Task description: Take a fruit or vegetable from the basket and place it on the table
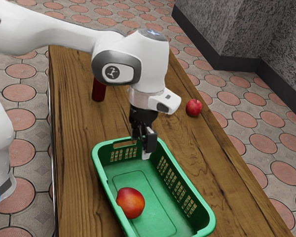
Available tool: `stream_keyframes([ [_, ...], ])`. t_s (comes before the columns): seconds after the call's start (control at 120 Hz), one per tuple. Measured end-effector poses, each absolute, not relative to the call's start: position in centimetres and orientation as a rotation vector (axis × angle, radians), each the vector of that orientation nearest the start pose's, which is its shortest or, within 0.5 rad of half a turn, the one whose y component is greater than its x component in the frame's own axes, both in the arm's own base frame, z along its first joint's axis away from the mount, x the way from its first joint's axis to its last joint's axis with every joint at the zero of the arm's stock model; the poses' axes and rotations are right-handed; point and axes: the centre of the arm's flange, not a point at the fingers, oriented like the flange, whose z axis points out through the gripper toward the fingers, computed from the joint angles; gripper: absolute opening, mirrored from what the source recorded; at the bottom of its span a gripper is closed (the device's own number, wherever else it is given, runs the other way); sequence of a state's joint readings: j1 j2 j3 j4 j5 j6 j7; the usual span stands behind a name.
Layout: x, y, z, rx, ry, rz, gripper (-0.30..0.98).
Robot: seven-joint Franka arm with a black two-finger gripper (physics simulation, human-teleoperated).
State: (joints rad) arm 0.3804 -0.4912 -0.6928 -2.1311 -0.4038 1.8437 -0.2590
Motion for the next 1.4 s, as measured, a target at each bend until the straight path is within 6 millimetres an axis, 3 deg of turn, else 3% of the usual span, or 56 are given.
stream_keyframes([
  [0.258,38.8,-27.7,53.3,-3.275,-0.117,-0.102,0.69],
  [0.442,37.9,-30.0,52.0,-3.307,-0.116,-0.06,0.69],
  [1.4,38.0,-30.0,46.5,-3.267,-0.168,0.024,0.69],
])
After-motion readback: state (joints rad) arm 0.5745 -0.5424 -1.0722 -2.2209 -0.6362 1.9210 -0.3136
